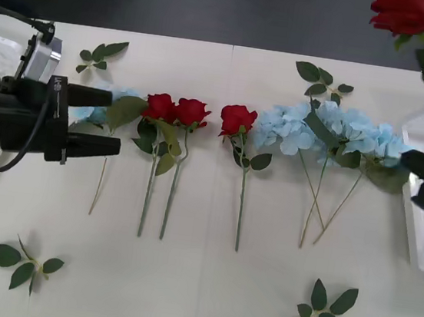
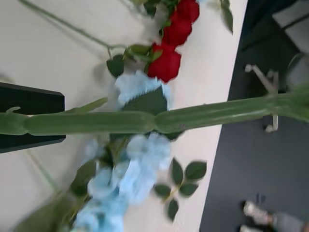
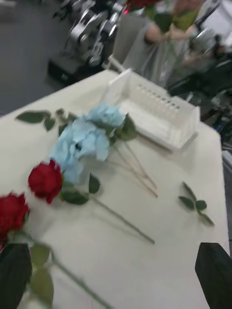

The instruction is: Put the red flowers into the right box and the blue flowers into the left box

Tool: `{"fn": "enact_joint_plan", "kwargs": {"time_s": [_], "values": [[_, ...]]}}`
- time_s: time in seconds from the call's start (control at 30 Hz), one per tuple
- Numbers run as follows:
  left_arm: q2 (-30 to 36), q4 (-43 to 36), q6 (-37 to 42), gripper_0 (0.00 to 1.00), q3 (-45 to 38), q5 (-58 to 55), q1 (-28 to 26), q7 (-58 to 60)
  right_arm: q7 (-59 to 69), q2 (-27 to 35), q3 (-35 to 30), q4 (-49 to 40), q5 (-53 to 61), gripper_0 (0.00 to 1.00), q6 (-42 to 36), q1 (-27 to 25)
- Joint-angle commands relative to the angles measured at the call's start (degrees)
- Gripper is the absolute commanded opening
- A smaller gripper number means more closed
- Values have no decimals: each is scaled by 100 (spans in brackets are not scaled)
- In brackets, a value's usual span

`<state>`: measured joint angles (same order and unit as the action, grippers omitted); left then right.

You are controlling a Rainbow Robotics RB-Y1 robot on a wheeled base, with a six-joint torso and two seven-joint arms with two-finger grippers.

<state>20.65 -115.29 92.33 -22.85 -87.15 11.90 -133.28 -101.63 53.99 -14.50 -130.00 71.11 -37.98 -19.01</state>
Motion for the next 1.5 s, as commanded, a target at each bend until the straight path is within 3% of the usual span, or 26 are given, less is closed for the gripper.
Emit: {"fn": "enact_joint_plan", "kwargs": {"time_s": [0.03, 0.27, 0.73, 1.0, 1.23, 1.5], "values": [[106, -784, -136, 100, -115, 796, -347, 628, 319, -363, -624, 106, -9, 0, -957, 152], [106, -1259, -277, 100, 87, 2061, -645, 1533, 434, -407, -1310, 853, -387, 0, -1792, 152], [97, -1057, -207, 100, 1177, 4469, -311, 3932, 662, -407, -1292, 2541, -1917, 0, -1704, 433], [106, -318, 31, 100, 1696, 5463, 242, 4855, 785, -415, -1187, 3437, -2549, 0, -1476, 714], [97, 622, 31, 100, 1854, 5753, 691, 4943, 838, -415, -888, 4088, -2848, 0, -1089, 960], [88, 1571, -66, 100, 1915, 5876, 1139, 4926, 855, -415, -730, 4193, -2848, 0, -940, 1057]]}}
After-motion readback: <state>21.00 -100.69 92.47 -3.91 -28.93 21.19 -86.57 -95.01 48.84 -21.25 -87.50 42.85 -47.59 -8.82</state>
